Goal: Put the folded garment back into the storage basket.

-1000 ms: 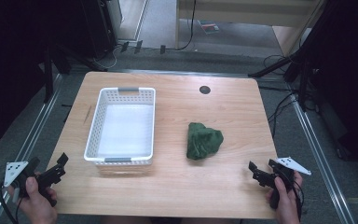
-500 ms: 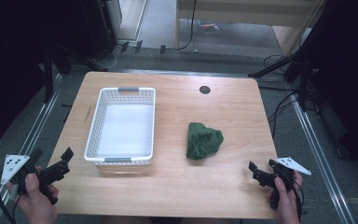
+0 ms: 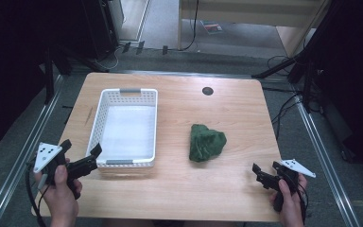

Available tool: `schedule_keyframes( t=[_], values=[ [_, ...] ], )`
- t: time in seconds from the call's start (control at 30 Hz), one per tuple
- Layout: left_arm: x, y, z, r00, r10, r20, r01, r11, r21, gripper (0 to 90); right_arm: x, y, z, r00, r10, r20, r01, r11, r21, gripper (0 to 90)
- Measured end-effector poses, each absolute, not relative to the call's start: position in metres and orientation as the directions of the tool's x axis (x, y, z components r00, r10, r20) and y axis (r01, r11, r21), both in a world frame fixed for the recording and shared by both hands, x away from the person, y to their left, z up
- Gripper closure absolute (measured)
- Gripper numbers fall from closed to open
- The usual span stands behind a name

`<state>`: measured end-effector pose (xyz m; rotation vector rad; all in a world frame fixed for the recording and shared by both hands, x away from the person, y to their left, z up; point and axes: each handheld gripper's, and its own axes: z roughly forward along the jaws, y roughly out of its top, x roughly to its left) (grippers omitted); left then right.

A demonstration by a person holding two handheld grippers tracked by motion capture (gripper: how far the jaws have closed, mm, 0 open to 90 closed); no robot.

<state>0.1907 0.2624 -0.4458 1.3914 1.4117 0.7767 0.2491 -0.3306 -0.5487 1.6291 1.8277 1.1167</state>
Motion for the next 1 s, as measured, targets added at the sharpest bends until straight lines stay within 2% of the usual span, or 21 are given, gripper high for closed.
schedule_keyframes(
  t=[1.0],
  values=[
    [0.239,0.145,-0.443,0.338,0.924,-0.177,0.435,0.014,0.9,0.0,0.249,-0.331,-0.549,-0.209,0.96,0.187,0.598,-0.026,0.801,13.1]
  ],
)
